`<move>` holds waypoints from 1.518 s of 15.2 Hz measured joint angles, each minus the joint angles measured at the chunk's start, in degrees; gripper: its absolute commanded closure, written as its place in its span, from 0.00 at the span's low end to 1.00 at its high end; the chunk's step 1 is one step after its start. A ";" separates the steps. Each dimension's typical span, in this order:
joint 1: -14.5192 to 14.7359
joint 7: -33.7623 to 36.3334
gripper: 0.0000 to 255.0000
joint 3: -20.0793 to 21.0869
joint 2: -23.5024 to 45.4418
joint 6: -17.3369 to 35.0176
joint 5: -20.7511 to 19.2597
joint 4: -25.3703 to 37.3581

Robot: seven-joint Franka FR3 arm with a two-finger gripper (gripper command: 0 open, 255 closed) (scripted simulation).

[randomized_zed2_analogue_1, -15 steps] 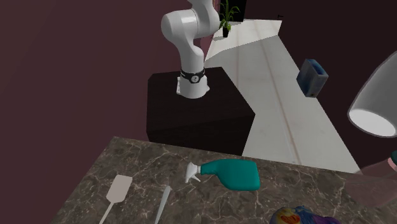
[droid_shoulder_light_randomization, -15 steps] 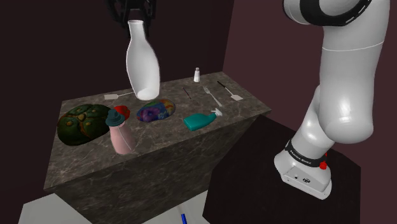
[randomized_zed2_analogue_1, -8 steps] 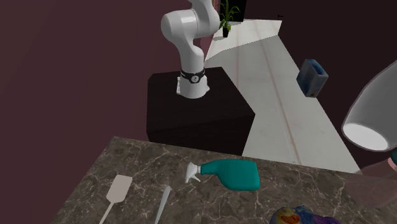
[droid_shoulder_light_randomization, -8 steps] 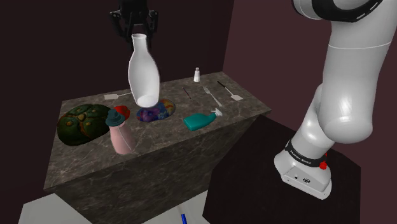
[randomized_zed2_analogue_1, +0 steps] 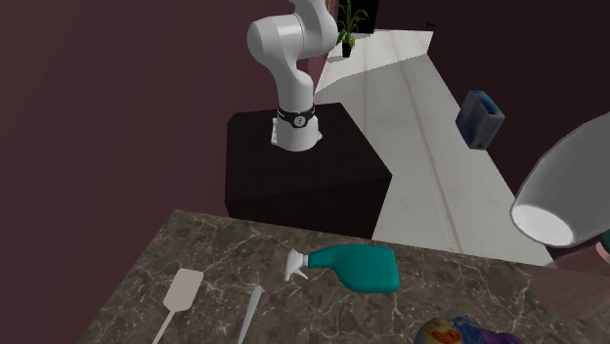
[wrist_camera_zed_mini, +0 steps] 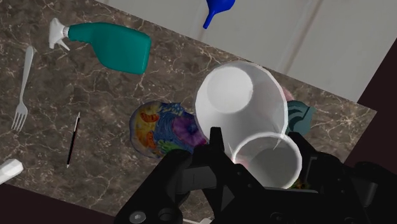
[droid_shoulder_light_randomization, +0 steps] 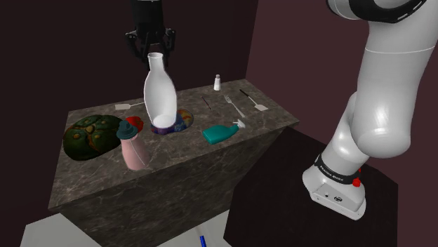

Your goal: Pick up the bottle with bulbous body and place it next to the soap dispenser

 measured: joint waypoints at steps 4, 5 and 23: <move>-0.18 -0.08 1.00 -0.05 -0.34 3.27 0.07 -3.61; -0.25 -0.13 1.00 -0.07 -0.51 4.06 0.12 -4.55; -0.45 0.04 1.00 -0.32 0.77 17.52 -0.30 -16.79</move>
